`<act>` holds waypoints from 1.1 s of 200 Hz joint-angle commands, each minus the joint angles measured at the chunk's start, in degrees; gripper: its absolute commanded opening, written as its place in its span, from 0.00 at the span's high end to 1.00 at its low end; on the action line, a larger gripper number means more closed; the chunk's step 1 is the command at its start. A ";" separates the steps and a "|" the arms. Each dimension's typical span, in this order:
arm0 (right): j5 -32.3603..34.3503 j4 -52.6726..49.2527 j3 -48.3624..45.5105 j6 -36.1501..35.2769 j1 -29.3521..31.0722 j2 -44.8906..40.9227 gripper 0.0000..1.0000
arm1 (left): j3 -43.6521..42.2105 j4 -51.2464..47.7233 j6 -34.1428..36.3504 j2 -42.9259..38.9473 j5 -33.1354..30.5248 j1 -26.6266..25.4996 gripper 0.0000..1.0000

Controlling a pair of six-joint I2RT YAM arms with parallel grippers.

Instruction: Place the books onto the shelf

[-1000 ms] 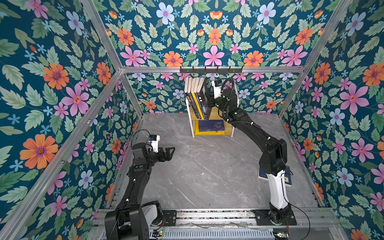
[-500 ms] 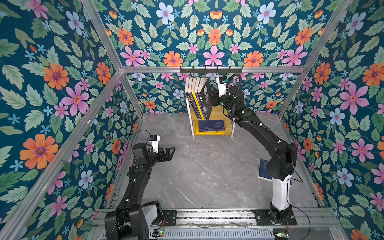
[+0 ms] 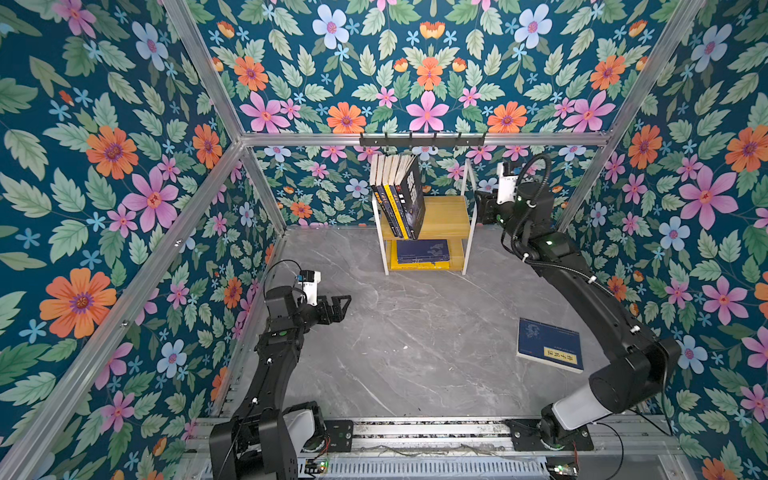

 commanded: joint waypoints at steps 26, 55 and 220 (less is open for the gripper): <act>4.23 -3.57 -12.53 4.86 -6.74 -10.80 0.23 | -0.18 1.45 -0.35 0.06 0.63 -0.22 0.00; 4.72 -6.69 -22.08 9.90 -12.29 -17.78 0.12 | -0.04 1.52 -0.58 0.55 0.32 -0.11 0.00; -3.78 -19.03 -52.51 30.03 -42.97 -22.51 0.07 | 0.76 1.76 -1.29 2.20 0.28 -0.28 0.00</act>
